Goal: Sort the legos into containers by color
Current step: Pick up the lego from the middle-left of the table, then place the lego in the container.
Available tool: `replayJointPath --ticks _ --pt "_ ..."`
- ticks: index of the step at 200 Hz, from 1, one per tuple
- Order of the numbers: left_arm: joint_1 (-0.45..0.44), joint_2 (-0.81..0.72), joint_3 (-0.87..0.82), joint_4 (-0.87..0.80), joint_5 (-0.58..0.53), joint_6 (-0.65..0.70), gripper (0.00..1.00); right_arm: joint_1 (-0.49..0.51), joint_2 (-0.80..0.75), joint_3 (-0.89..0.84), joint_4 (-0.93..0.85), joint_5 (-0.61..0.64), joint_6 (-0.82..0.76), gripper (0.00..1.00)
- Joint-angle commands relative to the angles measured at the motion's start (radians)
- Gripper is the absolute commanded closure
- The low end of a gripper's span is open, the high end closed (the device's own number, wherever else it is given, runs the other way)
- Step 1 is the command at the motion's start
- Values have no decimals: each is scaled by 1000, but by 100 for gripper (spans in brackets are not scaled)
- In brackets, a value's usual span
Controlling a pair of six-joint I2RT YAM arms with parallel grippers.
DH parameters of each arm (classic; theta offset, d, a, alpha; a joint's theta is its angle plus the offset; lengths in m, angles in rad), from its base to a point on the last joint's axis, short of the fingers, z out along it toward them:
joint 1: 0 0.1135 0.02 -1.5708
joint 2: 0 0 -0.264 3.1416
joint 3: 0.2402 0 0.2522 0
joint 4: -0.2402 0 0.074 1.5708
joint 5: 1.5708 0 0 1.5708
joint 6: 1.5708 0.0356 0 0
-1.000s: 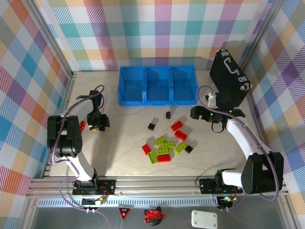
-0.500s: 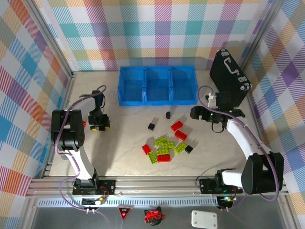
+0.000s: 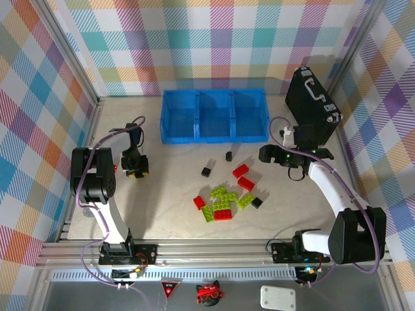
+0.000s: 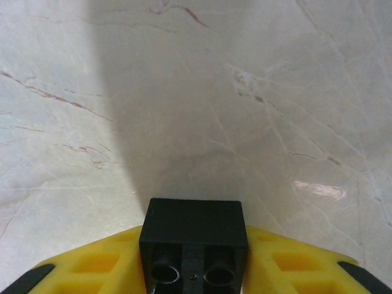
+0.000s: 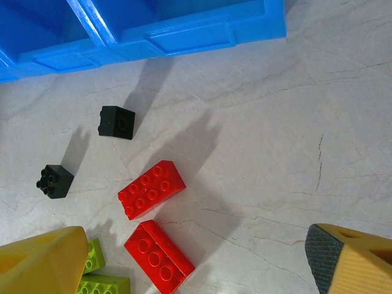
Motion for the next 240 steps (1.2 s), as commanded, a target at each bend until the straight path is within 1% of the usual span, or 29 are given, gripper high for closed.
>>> replayJointPath --ticks 1,59,98,136,169,215,240 --pt "-2 -8 16 -6 11 4 62 5 -11 4 -18 -9 -6 7" --pt "-17 -29 20 -13 10 7 65 3 -14 -2 -15 -4 -3 7" --pt "-73 -59 57 -20 24 3 66 5 -9 -5 -7 -8 -3 7" --pt "-156 -38 181 -41 40 -30 66 4 -18 0 -17 0 -2 7" --pt "-236 16 341 -73 34 -42 66 4 -28 6 -28 14 -4 7" --pt "-292 117 539 -88 28 -71 66 5 -31 3 -30 31 -6 7" --pt "-306 157 599 -29 40 -123 67 4 -30 4 -33 44 -7 7"
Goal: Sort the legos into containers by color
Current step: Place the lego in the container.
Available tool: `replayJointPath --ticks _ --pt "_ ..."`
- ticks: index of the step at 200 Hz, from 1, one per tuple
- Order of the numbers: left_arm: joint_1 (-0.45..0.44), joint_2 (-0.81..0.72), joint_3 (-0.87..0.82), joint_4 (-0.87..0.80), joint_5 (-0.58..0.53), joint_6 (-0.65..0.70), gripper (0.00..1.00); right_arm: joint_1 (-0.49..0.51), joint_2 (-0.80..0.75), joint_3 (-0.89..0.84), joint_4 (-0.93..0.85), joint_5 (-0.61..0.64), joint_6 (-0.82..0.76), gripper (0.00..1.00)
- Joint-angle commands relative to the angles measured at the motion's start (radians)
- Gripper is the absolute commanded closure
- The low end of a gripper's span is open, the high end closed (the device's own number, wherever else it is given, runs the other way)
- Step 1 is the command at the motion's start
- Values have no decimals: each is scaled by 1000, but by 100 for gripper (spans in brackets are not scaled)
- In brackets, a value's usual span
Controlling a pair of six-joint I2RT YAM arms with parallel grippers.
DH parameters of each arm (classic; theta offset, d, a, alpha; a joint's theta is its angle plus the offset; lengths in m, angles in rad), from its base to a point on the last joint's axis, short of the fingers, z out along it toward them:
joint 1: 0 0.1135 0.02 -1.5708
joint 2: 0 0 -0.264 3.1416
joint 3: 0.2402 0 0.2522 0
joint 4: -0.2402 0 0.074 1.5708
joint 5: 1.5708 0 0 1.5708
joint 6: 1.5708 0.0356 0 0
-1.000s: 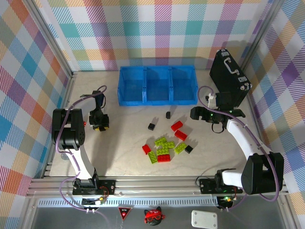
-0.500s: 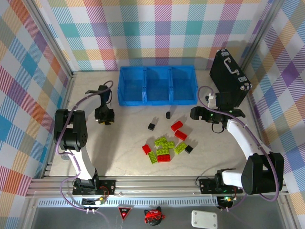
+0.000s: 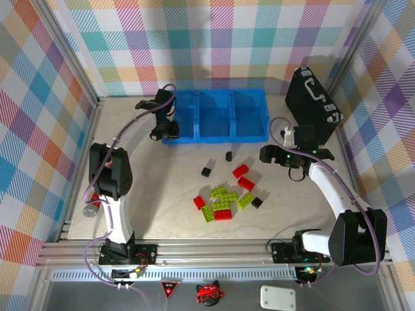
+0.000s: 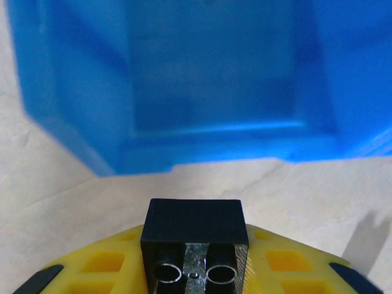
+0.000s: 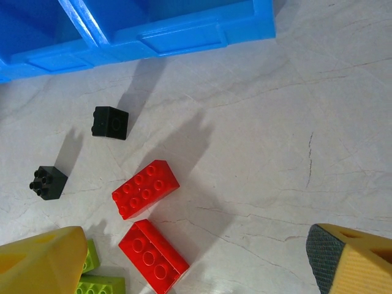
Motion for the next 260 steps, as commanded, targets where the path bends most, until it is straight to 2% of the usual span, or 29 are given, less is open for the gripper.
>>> replayJointPath --ticks 1,37,82,146,190,260 --pt "-11 39 64 5 11 -63 67 4 -18 3 -21 17 -7 7" --pt "-33 145 193 10 -52 -86 67 5 -17 2 -18 19 -9 7" --pt "-33 287 339 -19 -81 -81 67 4 -10 -3 -14 19 -8 6" --pt "-33 386 390 9 -72 -83 67 4 -9 3 -17 24 -13 6" --pt "-32 418 417 -6 -73 -77 64 4 -12 6 -23 27 -12 6" --pt "-33 372 406 -11 -66 -65 58 9 -27 39 -55 25 0 6"
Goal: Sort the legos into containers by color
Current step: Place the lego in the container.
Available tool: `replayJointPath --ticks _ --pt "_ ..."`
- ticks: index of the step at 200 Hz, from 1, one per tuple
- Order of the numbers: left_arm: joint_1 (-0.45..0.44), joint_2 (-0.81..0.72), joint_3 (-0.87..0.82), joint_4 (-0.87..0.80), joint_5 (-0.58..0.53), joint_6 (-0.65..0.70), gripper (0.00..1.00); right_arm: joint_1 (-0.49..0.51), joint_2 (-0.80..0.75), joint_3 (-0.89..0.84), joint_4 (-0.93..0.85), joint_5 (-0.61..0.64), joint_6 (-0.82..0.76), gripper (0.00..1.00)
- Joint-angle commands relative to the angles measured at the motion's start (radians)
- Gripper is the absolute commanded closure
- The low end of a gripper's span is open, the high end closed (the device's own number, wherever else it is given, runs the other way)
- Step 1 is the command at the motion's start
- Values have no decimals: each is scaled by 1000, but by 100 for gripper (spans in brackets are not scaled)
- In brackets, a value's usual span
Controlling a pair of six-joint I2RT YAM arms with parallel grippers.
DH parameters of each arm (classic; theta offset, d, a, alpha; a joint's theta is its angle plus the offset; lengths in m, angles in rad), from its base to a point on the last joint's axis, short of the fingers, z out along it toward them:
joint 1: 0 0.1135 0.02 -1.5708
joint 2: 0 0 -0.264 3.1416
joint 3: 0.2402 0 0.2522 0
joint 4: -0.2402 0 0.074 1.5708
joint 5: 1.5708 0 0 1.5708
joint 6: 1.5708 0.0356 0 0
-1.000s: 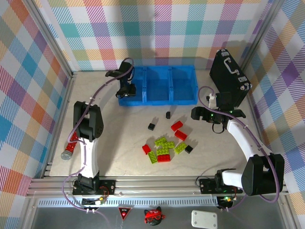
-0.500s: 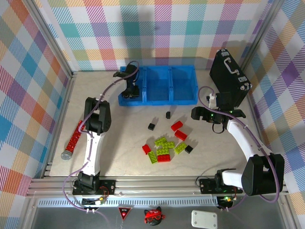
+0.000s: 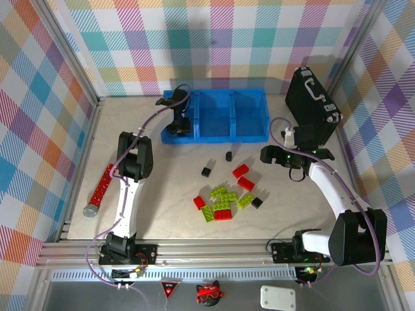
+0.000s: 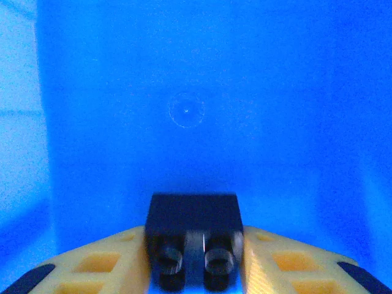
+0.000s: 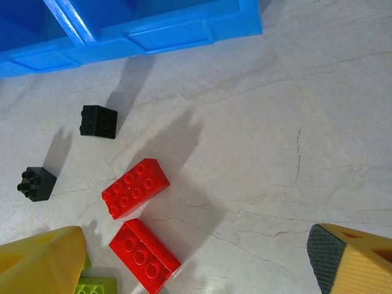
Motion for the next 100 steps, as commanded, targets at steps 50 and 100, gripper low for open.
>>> replayJointPath --ticks 50,100 --pt "-6 -86 13 -18 6 7 57 30 -39 79 -63 -14 25 6" --pt "-4 -226 -86 -18 -18 27 57 102 -8 101 -87 1 52 9"
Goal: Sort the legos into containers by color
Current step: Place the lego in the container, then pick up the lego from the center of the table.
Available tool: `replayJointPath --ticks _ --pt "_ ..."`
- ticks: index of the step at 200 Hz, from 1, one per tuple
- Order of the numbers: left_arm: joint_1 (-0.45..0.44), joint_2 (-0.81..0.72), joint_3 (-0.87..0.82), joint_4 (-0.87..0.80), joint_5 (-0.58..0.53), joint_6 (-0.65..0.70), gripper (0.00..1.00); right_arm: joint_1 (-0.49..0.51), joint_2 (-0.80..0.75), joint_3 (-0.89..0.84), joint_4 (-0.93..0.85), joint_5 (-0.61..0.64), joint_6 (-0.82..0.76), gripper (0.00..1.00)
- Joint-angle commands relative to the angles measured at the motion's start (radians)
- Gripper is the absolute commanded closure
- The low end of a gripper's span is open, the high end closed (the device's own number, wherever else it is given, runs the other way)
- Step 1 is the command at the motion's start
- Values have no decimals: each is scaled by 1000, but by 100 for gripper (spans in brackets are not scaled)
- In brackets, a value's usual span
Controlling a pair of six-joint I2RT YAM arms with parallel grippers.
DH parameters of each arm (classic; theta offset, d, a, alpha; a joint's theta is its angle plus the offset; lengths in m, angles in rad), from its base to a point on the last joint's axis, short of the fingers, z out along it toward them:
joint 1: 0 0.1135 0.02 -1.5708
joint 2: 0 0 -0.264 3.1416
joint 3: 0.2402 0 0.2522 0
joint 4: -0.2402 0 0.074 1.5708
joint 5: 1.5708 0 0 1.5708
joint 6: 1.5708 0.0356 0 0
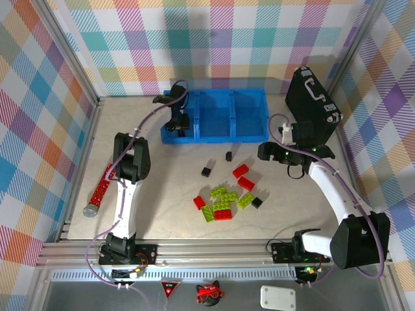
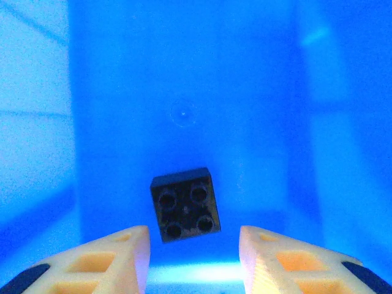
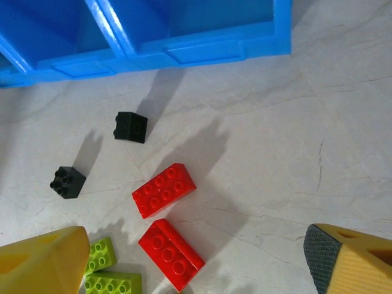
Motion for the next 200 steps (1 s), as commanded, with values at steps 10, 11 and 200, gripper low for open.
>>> replayJointPath --ticks 10,11,200 --pt "-2 -180 -95 -3 -16 21 57 52 18 37 -48 7 32 10" --pt "-2 -184 -101 -3 -15 21 57 54 19 37 -49 9 33 10" --pt "141 -766 -795 86 59 206 55 331 448 266 -195 209 -184 9"
